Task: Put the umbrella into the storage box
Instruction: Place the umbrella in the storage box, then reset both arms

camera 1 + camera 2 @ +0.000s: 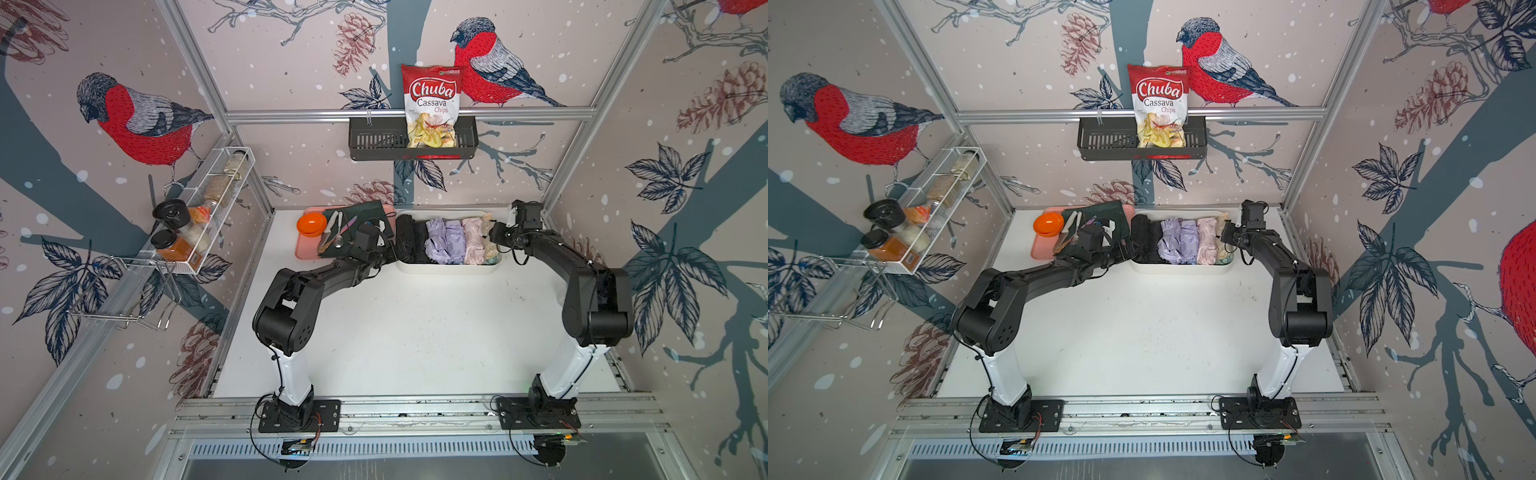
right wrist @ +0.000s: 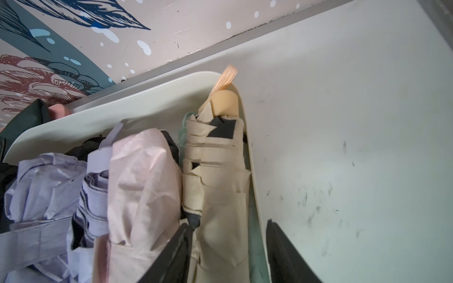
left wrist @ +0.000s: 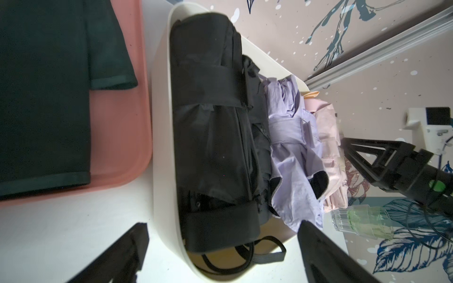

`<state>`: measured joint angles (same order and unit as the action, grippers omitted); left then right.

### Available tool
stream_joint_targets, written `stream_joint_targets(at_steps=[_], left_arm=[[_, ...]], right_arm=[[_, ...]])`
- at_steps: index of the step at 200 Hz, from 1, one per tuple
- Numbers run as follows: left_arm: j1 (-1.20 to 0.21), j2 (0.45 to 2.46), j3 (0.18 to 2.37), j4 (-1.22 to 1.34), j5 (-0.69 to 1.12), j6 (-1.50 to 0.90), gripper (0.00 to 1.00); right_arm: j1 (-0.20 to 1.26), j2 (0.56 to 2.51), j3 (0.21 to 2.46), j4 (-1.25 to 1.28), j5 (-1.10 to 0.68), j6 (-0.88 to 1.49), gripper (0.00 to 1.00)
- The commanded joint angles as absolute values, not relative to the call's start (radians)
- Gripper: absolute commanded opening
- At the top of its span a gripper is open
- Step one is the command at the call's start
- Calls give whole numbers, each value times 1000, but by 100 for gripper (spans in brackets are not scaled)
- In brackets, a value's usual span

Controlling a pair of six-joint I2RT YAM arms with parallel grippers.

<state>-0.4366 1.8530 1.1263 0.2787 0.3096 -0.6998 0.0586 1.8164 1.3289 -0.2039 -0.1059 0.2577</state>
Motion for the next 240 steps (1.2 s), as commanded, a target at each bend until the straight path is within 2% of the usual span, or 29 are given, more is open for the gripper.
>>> stream_joint_targets(at_steps=[1, 35, 62, 83, 91, 103, 107, 140, 179, 240], left_arm=[[-436, 1819, 1111, 271, 261, -675, 98], [-433, 1714, 1029, 262, 128, -633, 99], [-410, 1593, 912, 273, 5, -579, 97], [-365, 1485, 796, 326, -68, -562, 97], [-340, 1447, 754, 345, -81, -562, 97], [-299, 1390, 698, 366, -96, -556, 97], [-289, 1371, 679, 370, -109, -550, 97], [-269, 1219, 546, 444, -310, -430, 97], [-260, 1125, 393, 642, -417, -266, 97], [-180, 1155, 266, 911, -369, -117, 97]], right_arm=[[60, 1774, 1319, -244, -52, 254, 56], [58, 1655, 1219, -211, 19, 278, 63], [54, 1513, 1053, -120, 94, 302, 65], [45, 1416, 912, -30, 161, 315, 71], [42, 1385, 864, -3, 188, 322, 77], [38, 1344, 796, 36, 232, 325, 98], [36, 1330, 777, 48, 241, 326, 100], [26, 1257, 654, 152, 318, 328, 100], [28, 1195, 543, 298, 356, 270, 100], [26, 1185, 354, 629, 297, 156, 100]])
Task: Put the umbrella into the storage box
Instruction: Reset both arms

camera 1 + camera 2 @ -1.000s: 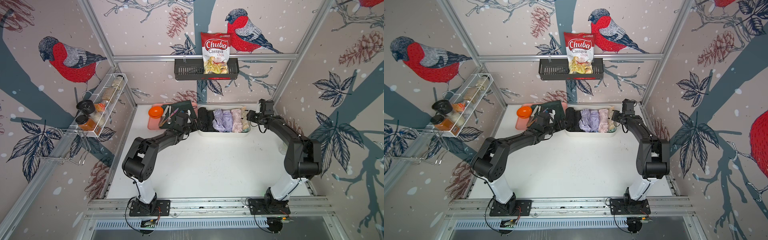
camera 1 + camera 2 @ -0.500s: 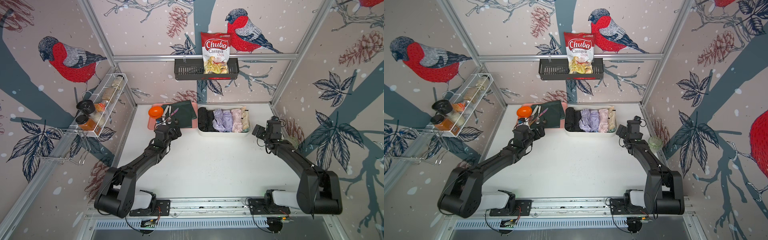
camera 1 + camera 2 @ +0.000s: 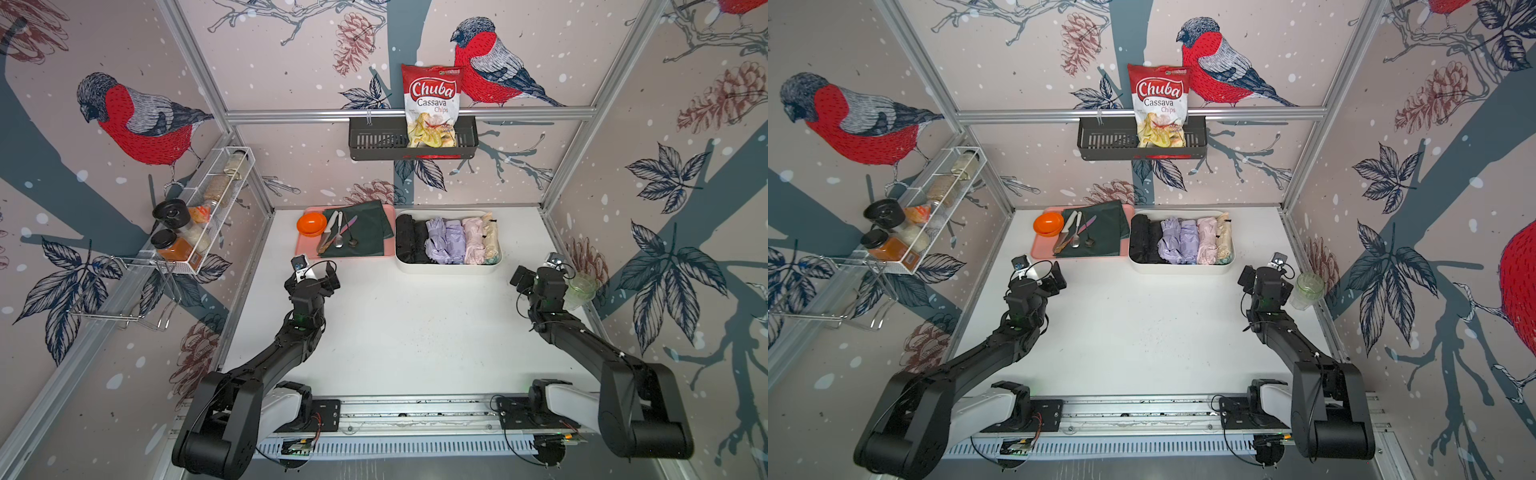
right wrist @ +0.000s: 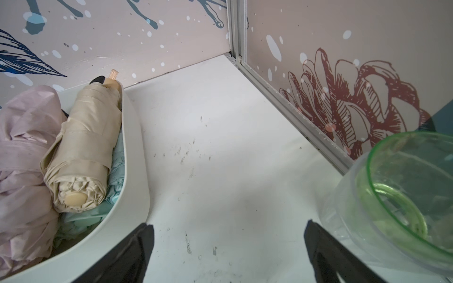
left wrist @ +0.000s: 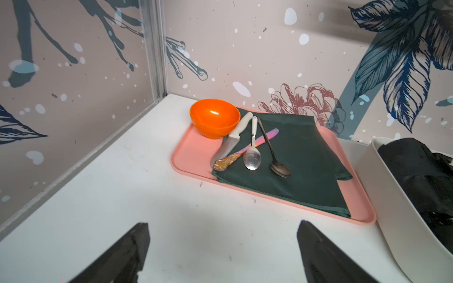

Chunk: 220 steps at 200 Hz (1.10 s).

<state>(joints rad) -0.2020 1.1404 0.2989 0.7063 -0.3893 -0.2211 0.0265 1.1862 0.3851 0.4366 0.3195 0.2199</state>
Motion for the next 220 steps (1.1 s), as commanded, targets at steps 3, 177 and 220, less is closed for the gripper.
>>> stream_joint_targets(at_steps=[3, 177, 220], left_arm=[[-177, 1160, 260, 926, -365, -107, 97], [-4, 1348, 173, 1211, -97, -24, 97], [-2, 1514, 193, 1306, -16, 5, 98]], right_arm=[[26, 1186, 350, 640, 294, 151, 100], [-14, 1420, 252, 1118, 36, 74, 100], [-15, 1490, 238, 1204, 12, 66, 100]])
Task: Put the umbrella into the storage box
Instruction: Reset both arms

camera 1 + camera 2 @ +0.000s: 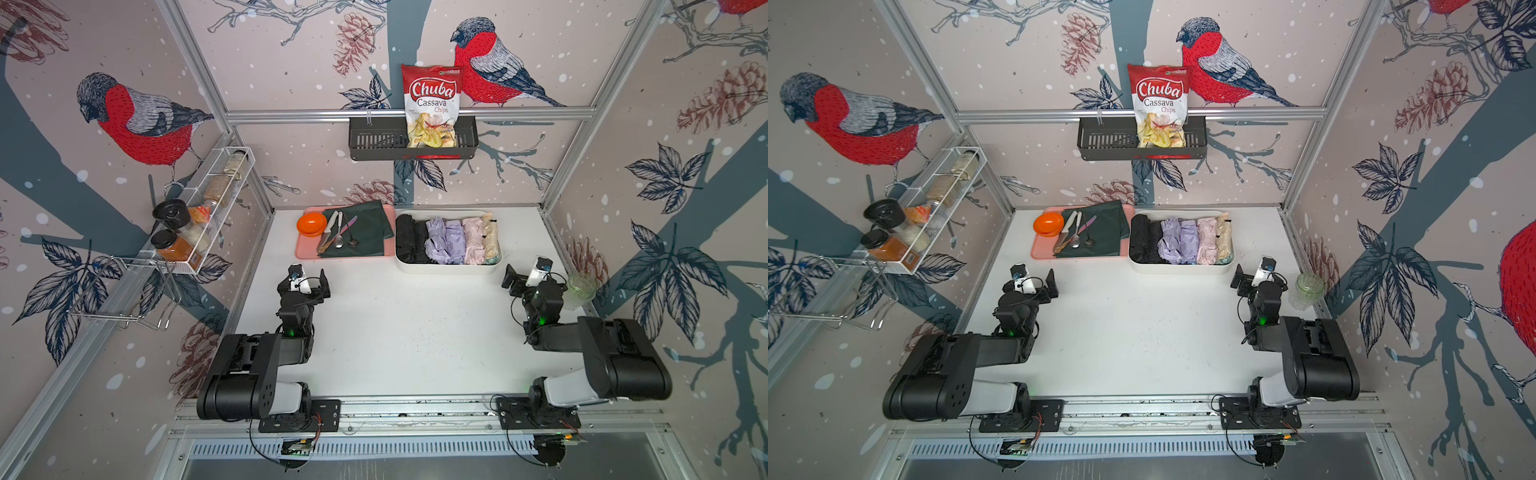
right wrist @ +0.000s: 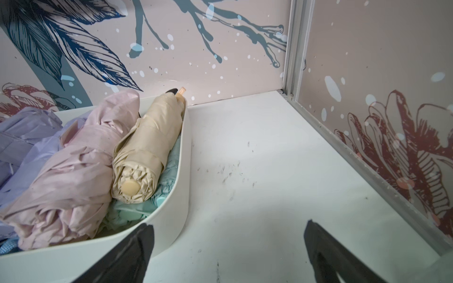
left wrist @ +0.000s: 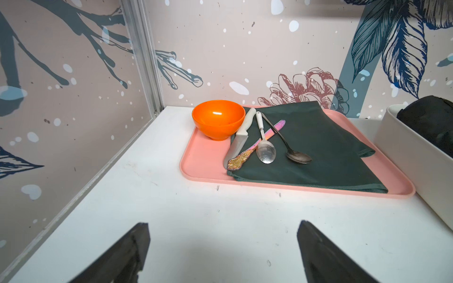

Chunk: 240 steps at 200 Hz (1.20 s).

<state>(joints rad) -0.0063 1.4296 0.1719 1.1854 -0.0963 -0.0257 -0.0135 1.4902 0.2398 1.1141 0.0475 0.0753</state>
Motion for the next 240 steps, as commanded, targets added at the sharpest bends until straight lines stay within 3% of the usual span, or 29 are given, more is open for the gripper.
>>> stream_joint_targets(at_steps=[1, 28, 42, 65, 96, 119, 154, 193, 240], left_arm=[[-2, 1520, 194, 1313, -13, 6, 98], [19, 1515, 249, 1200, 95, 20, 96], [26, 1538, 227, 1287, 102, 12, 96], [26, 1517, 247, 1209, 103, 20, 97], [26, 1517, 245, 1217, 104, 20, 98], [26, 1518, 244, 1218, 104, 20, 98], [26, 1519, 243, 1220, 103, 21, 98], [26, 1519, 244, 1220, 103, 20, 98], [26, 1519, 244, 1220, 104, 20, 98]], right_arm=[[-15, 1490, 238, 1203, 10, 66, 100], [-17, 1512, 211, 1271, -3, 63, 100], [-22, 1535, 180, 1364, -37, 62, 100], [-22, 1522, 175, 1350, -101, 25, 100], [-9, 1528, 132, 1446, 4, 54, 100], [-8, 1530, 180, 1353, 143, 110, 100], [-2, 1529, 184, 1343, 150, 103, 100], [-22, 1530, 194, 1325, 2, 74, 100], [-23, 1529, 192, 1330, 1, 74, 100]])
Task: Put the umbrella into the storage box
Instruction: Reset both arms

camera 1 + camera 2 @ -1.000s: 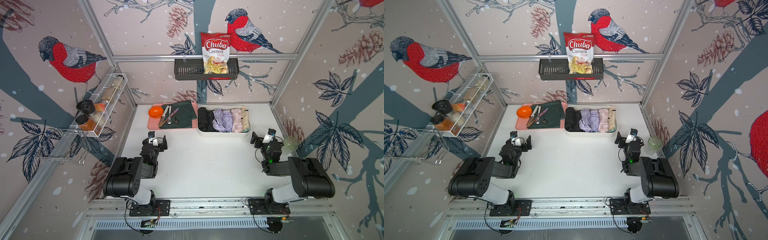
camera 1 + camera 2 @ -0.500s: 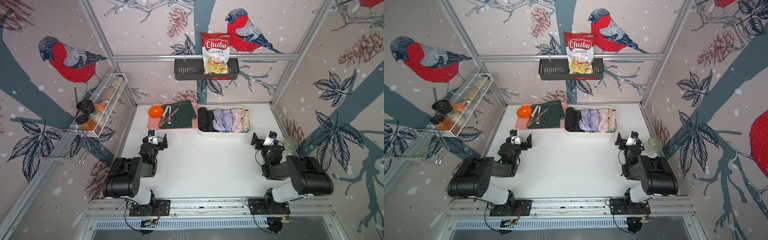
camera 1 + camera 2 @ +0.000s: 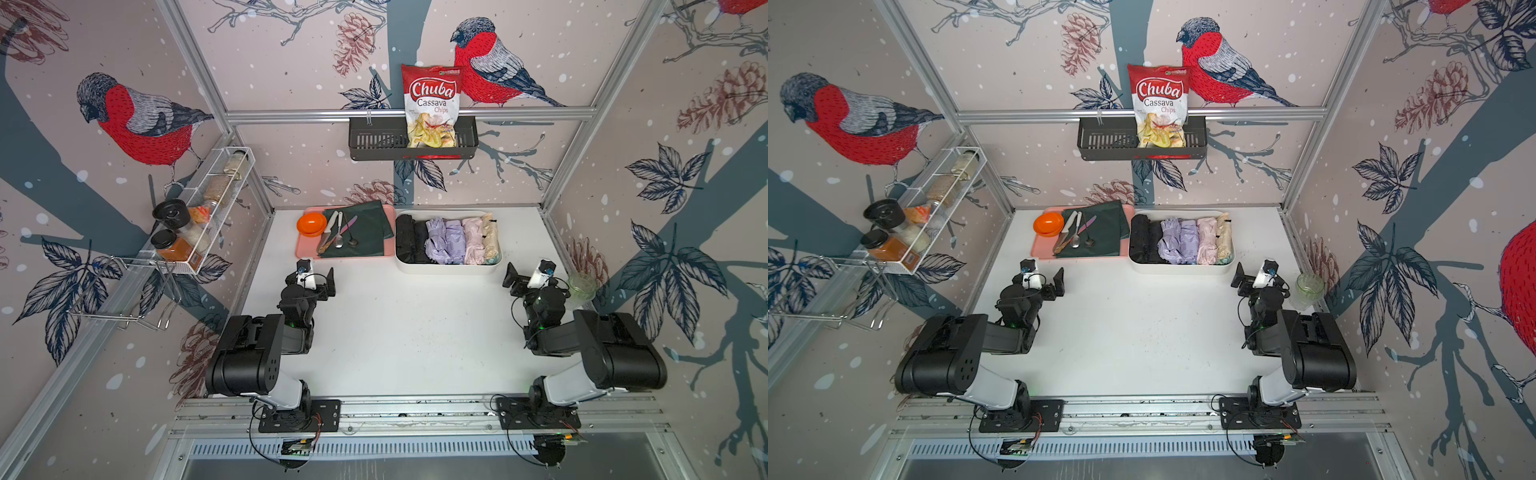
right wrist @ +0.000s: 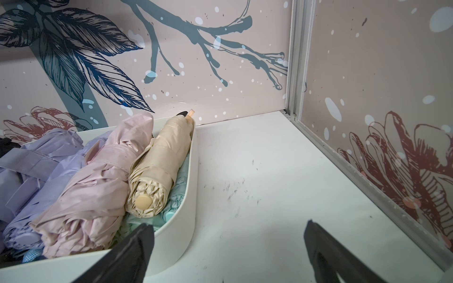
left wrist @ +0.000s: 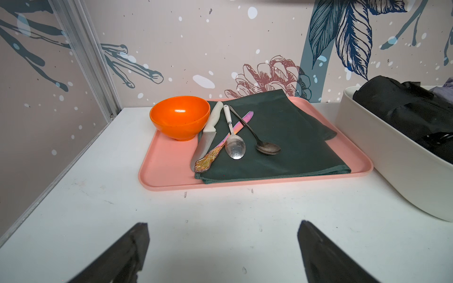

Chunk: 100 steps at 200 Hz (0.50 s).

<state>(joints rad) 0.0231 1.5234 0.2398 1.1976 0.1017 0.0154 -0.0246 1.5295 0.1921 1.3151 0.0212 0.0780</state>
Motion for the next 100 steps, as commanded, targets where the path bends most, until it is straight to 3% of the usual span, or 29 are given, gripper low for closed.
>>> stream_joint_targets(at_steps=[1, 100], left_arm=[[26, 1519, 244, 1220, 104, 20, 98], [26, 1519, 243, 1220, 104, 20, 98]], right_arm=[[-23, 1529, 192, 1330, 1, 73, 100], [-14, 1530, 196, 1324, 23, 69, 100]])
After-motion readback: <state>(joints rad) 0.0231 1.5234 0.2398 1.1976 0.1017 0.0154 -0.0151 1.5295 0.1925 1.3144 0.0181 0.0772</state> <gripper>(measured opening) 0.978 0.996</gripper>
